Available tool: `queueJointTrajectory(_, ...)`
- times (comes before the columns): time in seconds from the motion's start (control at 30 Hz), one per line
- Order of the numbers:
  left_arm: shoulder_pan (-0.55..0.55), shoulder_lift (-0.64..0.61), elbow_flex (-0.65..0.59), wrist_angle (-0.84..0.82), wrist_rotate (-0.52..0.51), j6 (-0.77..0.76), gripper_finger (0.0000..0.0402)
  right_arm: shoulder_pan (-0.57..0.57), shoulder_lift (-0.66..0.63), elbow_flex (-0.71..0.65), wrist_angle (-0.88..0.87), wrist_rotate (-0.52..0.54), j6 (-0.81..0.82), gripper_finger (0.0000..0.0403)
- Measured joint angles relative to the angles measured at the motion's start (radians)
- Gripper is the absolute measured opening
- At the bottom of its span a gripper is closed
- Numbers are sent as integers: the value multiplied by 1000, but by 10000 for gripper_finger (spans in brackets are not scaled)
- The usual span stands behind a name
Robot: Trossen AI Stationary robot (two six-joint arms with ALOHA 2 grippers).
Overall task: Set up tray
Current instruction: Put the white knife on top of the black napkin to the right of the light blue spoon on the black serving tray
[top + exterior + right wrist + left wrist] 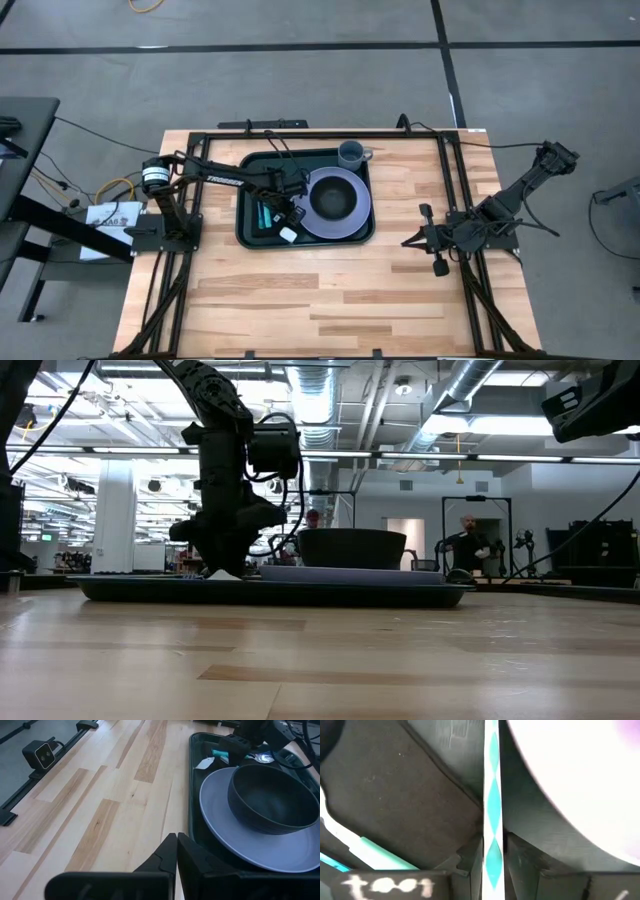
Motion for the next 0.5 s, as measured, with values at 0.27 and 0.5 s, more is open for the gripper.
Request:
queueJointTrajectory(0.27,0,0,7,0,-26,0,73,0,0,0,0,0,0,5)
queueJointTrajectory(0.5,0,0,7,-3,-27,0,73,0,0,0,0,0,0,5)
